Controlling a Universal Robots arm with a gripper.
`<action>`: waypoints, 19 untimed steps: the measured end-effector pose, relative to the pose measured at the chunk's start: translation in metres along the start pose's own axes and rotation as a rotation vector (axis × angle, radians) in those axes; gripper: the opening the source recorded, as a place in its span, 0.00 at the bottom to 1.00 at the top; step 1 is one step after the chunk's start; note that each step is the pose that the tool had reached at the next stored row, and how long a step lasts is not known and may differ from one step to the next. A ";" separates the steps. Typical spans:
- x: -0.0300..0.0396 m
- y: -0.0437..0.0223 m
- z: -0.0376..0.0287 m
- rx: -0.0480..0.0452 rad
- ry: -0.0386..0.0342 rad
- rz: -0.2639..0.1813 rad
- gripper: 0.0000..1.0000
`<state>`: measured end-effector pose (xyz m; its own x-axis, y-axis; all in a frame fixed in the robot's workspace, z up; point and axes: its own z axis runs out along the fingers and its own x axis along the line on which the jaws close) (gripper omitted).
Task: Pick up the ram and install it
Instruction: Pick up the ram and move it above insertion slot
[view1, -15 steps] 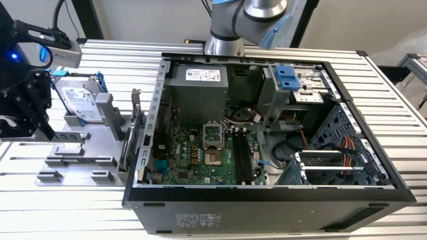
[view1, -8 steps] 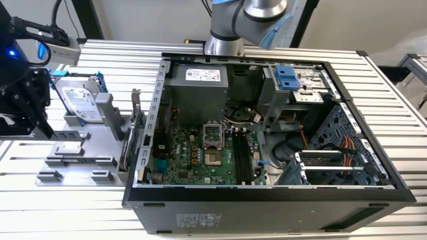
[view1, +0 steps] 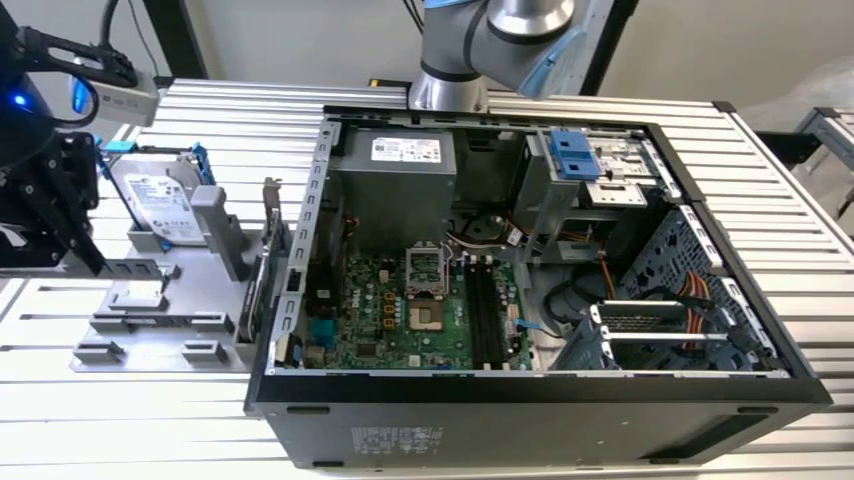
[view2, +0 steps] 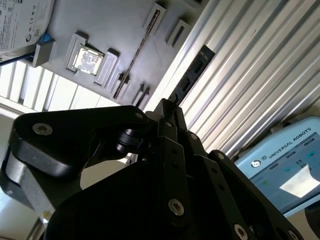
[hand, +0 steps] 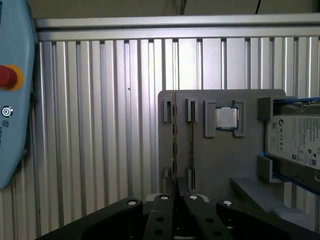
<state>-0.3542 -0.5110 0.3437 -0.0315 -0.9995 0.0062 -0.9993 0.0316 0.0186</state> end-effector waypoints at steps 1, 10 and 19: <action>0.0000 0.0000 -0.0004 0.0000 0.0000 0.000 0.00; 0.0000 0.0000 -0.0041 -0.0001 0.0001 0.000 0.00; 0.0000 0.0002 -0.0080 -0.0001 0.0002 0.000 0.00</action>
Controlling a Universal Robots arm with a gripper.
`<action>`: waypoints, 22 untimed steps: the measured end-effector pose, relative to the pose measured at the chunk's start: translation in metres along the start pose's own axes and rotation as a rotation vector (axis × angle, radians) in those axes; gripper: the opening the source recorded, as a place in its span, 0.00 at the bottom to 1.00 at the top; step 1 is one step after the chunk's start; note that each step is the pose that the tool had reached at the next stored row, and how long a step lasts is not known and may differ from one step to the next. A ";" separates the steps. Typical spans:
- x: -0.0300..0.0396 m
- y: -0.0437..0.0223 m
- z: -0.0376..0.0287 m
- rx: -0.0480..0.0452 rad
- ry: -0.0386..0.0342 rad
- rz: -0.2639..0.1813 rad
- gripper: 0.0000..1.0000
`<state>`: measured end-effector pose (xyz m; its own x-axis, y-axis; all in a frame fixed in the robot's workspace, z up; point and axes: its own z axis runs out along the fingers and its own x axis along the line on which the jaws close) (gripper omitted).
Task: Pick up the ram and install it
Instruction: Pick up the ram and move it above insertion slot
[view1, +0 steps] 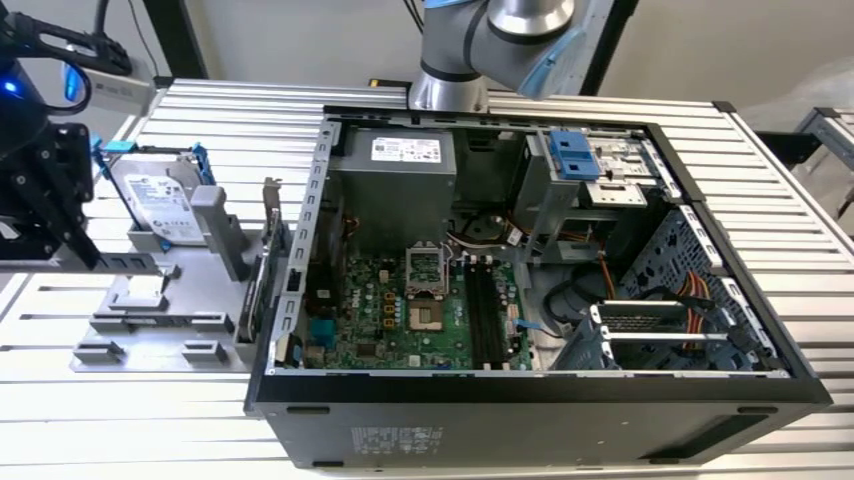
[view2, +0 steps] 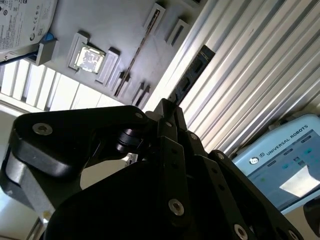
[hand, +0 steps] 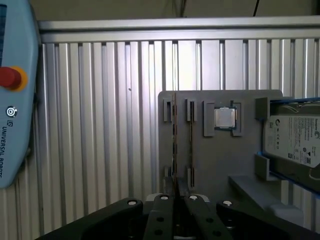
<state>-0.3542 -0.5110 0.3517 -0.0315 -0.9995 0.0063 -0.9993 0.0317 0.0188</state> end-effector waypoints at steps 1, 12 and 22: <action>0.0000 0.0000 -0.0005 0.0001 -0.0001 0.000 0.00; 0.0000 0.0002 -0.0050 -0.0002 -0.0059 0.000 0.00; 0.0000 0.0002 -0.0103 -0.0003 -0.0106 0.000 0.00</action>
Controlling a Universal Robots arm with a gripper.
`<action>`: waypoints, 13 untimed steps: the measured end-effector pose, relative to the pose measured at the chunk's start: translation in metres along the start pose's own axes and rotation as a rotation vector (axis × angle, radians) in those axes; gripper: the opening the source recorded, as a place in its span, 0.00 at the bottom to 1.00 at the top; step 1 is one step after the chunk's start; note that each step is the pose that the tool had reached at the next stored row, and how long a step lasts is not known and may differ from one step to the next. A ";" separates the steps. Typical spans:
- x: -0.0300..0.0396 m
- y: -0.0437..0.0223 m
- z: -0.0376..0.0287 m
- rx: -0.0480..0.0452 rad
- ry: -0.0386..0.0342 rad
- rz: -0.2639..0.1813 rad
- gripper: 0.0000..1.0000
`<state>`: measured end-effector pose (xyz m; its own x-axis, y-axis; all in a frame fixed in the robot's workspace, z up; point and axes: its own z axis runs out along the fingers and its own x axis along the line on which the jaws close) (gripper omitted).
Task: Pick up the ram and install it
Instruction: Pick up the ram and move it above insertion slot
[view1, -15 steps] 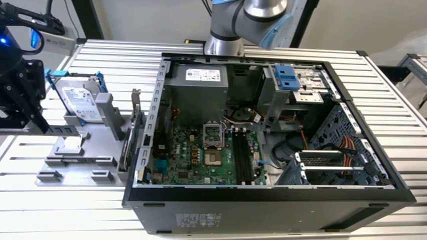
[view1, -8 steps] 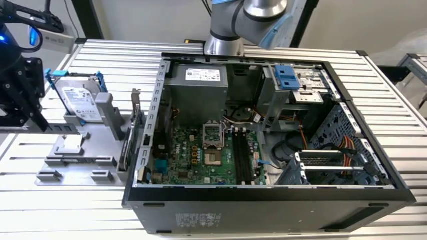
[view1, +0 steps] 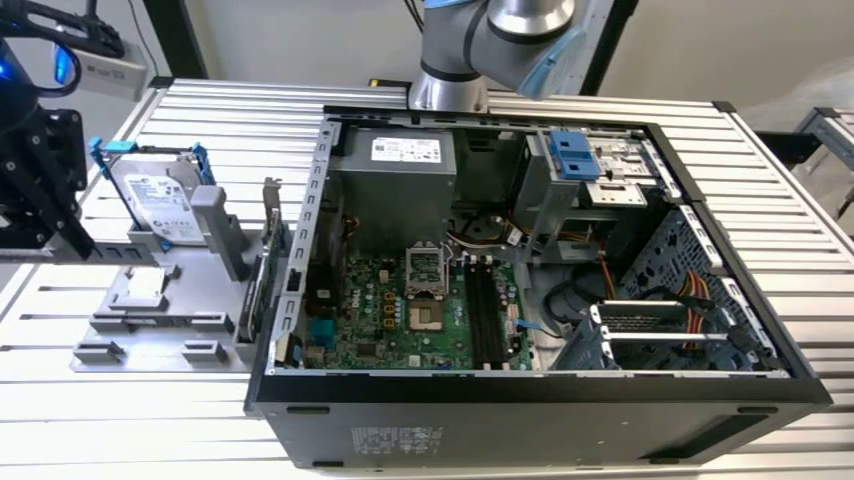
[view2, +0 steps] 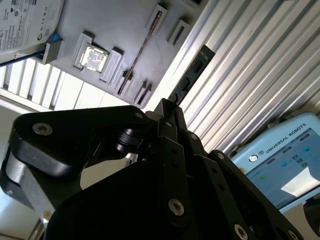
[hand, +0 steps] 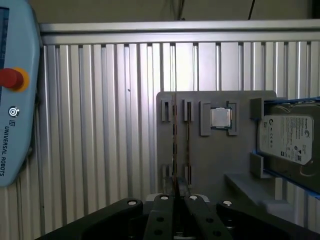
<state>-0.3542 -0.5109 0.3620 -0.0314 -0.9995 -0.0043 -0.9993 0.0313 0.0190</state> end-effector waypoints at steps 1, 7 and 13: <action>0.0000 0.0000 -0.0003 0.0000 -0.0016 0.000 0.00; -0.0002 0.0000 -0.0014 -0.0006 -0.0163 0.000 0.00; -0.0005 0.0001 -0.0042 -0.0008 -0.0286 0.000 0.00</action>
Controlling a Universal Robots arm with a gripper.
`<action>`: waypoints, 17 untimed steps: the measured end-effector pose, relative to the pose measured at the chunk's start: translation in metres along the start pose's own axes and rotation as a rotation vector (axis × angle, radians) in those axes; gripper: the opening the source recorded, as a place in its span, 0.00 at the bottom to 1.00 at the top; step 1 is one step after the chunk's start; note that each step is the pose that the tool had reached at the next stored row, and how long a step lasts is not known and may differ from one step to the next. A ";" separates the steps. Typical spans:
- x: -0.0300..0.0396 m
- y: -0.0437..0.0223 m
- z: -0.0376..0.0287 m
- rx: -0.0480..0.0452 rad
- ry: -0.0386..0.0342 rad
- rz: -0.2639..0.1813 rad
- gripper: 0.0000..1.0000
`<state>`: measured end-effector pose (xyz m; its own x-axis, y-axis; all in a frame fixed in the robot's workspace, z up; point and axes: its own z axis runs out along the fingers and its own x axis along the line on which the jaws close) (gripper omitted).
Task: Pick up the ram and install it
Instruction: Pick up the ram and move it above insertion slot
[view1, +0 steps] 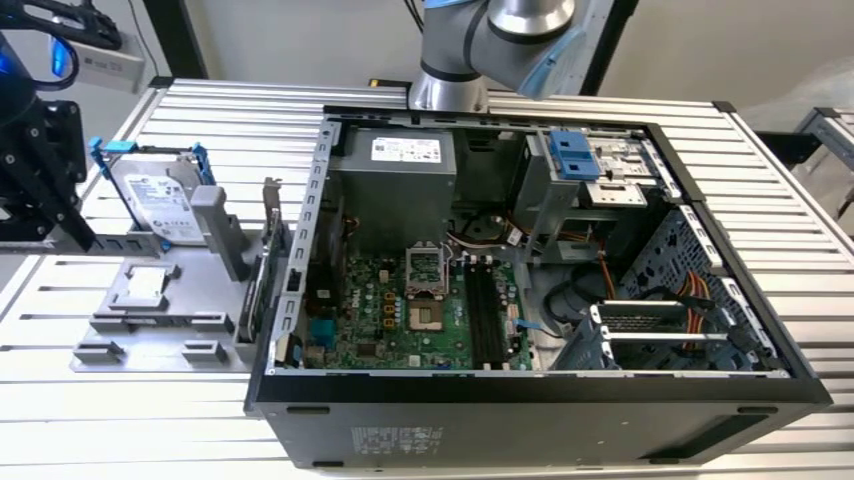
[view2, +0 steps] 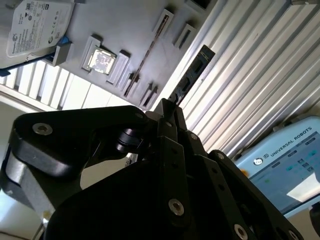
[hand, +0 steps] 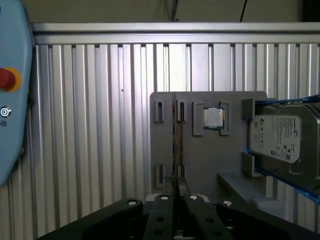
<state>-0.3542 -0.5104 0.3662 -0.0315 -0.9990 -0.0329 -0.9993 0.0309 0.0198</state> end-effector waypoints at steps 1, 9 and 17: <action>0.0000 0.0000 -0.0012 0.0000 -0.0001 0.000 0.00; -0.0003 0.0002 -0.0102 -0.0001 0.0000 0.000 0.00; -0.0005 0.0003 -0.0157 -0.0001 0.0000 0.000 0.00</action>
<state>-0.3542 -0.5104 0.3819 -0.0315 -0.9990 -0.0329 -0.9993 0.0308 0.0199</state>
